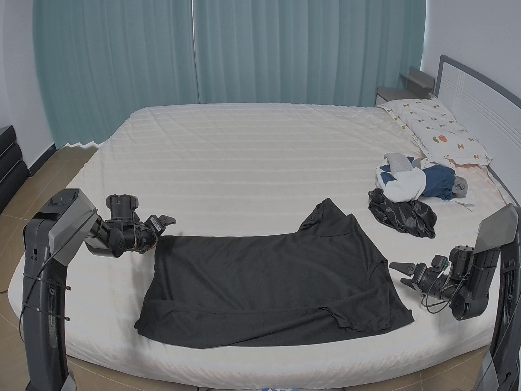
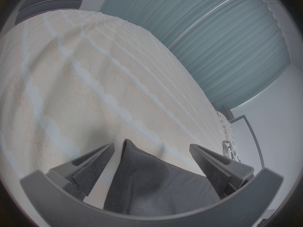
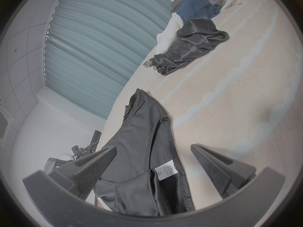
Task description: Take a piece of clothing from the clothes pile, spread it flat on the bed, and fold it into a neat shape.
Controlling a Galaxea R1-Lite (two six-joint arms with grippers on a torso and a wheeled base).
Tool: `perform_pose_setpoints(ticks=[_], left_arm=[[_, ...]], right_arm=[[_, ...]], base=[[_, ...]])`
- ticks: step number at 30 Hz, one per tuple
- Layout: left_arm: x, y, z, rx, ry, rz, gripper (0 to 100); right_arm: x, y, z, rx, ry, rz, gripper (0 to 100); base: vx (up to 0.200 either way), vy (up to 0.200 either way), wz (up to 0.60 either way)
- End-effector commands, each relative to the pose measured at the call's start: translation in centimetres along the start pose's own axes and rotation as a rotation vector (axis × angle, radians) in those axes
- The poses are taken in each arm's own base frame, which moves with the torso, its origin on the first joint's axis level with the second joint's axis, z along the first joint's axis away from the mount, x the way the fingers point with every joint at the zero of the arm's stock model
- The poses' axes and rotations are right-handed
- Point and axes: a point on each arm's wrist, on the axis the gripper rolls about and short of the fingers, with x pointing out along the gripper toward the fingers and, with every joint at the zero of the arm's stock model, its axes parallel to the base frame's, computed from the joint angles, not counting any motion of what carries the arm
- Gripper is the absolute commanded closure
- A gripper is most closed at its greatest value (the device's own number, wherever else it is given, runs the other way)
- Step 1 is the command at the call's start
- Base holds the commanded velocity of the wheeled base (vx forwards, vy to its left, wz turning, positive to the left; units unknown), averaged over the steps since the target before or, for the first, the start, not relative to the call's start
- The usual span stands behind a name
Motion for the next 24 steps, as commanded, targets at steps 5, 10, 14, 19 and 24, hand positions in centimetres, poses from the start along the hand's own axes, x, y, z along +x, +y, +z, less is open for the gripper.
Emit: perform_pose_setpoints(ticks=[5,10,14,19,24], left_arm=[[0.1,0.1,-0.2,-0.001,0.009,0.004,100],[0.1,0.3,-0.3,-0.001,0.012,0.017,100],[0.0,0.3,-0.6,0.005,0.012,0.024,100],[-0.2,0.6,-0.8,-0.008,0.025,0.028,100],[-0.4,0.9,-0.3,-0.023,0.023,0.028,100]], right_arm=[[0.0,0.0,0.0,-0.005,-0.006,0.004,0],[0.1,0.0,0.0,-0.007,-0.005,0.005,0],[0.1,0.1,0.2,-0.002,-0.011,0.008,0],[1.6,0.7,1.5,-0.052,-0.075,0.019,0],[5.8,3.1,3.2,-0.124,-0.159,0.006,0]], base=[[0.000,0.000,0.00],[0.000,0.000,0.00],[0.000,0.000,0.00],[0.000,0.000,0.00],[0.000,0.000,0.00]])
